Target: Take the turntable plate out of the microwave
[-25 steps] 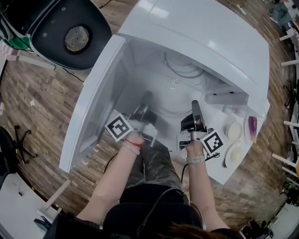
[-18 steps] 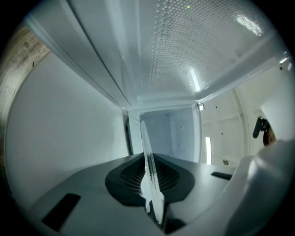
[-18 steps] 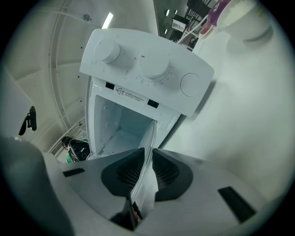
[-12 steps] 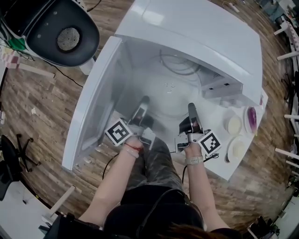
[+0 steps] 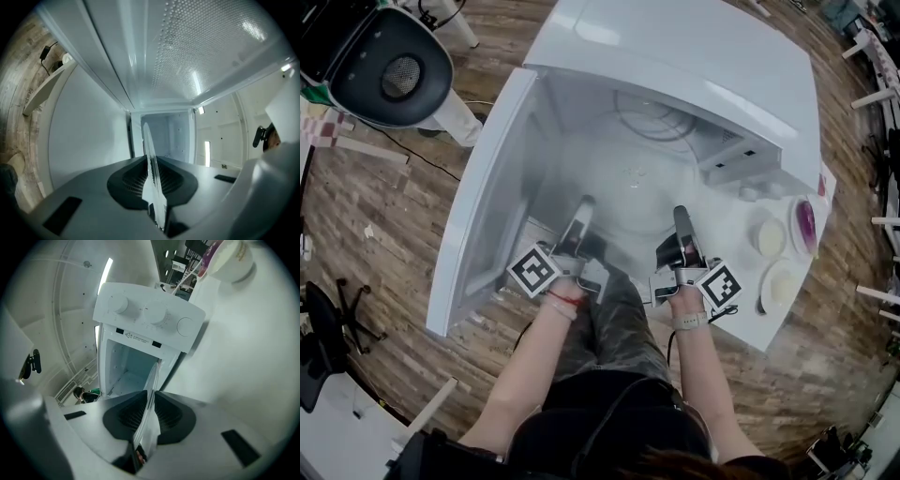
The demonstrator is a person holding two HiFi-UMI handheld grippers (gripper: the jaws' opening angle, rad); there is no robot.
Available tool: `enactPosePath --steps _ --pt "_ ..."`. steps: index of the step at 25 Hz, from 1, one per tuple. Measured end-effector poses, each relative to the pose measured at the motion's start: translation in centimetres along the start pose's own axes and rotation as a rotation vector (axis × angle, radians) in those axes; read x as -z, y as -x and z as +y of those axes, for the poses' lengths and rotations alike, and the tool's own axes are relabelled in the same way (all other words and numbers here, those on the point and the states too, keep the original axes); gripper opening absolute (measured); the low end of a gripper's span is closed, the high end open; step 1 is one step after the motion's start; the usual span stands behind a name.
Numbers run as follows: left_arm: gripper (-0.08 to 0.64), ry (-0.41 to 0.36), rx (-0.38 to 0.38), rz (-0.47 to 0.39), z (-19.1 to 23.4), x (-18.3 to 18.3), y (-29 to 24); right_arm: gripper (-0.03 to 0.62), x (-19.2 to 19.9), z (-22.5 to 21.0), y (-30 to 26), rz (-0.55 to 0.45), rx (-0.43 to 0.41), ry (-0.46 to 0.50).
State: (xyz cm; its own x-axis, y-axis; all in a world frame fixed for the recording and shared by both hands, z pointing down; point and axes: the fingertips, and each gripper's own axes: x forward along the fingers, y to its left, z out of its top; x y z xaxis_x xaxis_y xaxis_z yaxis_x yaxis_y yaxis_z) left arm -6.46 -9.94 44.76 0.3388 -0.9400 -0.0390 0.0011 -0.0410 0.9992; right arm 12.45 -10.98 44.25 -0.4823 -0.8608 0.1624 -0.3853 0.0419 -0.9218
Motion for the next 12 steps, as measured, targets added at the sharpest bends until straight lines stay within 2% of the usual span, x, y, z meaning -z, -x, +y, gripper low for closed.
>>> enactPosePath --steps 12 --pt "0.034 0.017 0.013 0.011 -0.3 1.2 1.4 0.064 0.4 0.2 2.0 -0.017 -0.009 0.008"
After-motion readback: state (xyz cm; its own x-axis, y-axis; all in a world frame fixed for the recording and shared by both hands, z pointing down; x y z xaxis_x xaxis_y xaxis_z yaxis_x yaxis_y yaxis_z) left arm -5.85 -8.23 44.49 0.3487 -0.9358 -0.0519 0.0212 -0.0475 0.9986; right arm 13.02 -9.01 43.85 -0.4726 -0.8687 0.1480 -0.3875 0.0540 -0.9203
